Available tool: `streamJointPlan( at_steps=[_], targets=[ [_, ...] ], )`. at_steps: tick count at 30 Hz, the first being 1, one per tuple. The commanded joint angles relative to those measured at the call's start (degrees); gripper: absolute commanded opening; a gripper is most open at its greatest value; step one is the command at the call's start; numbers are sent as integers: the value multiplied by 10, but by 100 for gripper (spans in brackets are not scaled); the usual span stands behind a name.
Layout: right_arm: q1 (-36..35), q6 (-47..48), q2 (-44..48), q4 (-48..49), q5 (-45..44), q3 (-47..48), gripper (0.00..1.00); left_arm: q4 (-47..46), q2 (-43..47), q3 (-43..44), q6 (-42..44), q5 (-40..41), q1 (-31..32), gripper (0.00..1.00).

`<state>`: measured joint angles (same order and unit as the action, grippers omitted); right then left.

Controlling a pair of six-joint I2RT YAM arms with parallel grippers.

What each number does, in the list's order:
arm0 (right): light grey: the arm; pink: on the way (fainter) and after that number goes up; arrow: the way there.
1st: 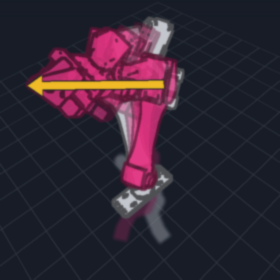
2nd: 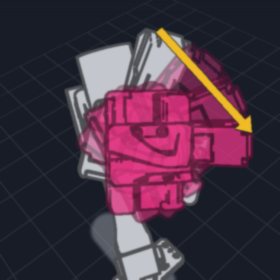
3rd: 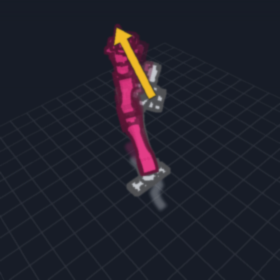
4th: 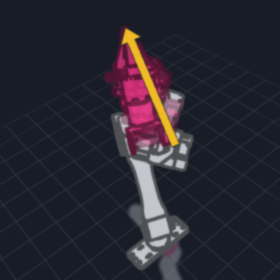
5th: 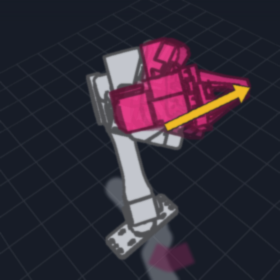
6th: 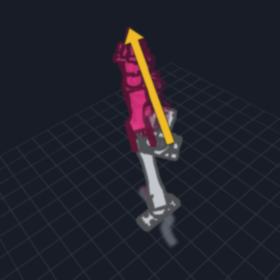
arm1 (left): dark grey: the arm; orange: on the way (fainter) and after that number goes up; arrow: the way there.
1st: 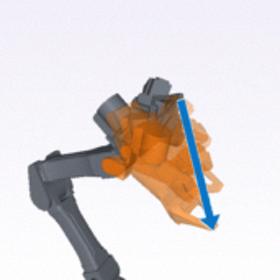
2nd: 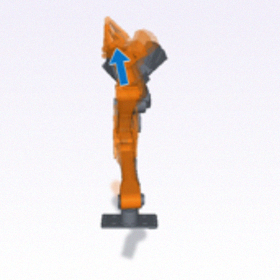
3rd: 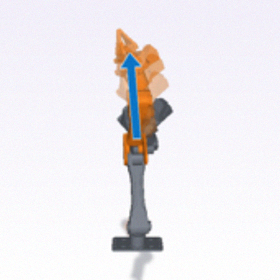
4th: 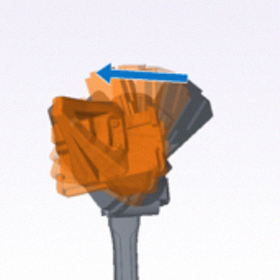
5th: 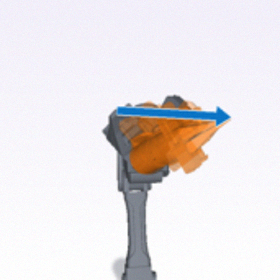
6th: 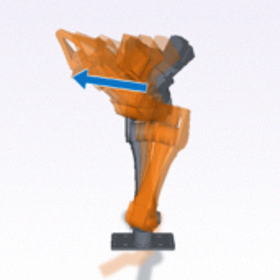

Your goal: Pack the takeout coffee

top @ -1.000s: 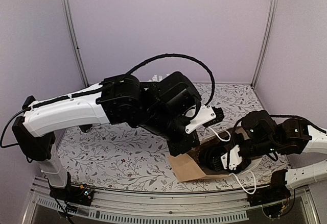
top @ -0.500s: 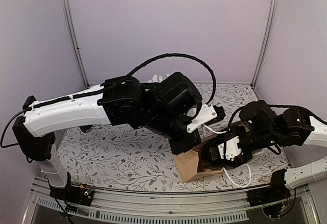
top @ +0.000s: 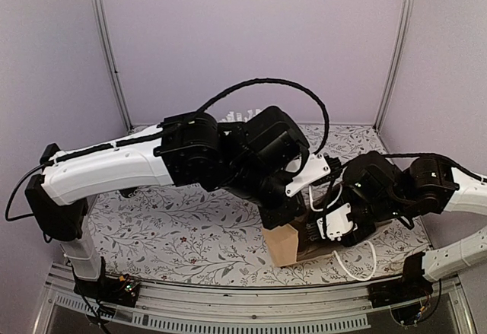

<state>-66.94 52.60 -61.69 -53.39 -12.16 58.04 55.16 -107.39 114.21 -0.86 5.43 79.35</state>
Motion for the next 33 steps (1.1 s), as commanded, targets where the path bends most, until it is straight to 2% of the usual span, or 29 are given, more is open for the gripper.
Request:
streamJointPlan(
  at_steps=[1,9,21,29,33],
  targets=[
    [-13,1,20,3,-39,-15,31,-35,0,7,8,-18,18,0],
    [-16,48,91,46,-27,-94,31,-59,16,-15,24,-23,23,0],
    [-16,97,179,99,47,-166,31,-162,73,-118,63,-39,24,1],
    [-17,108,229,124,72,-210,31,-174,63,-117,113,-49,30,7],
    [-16,109,235,126,68,-222,31,-156,49,-94,133,-50,32,16]
  ],
)
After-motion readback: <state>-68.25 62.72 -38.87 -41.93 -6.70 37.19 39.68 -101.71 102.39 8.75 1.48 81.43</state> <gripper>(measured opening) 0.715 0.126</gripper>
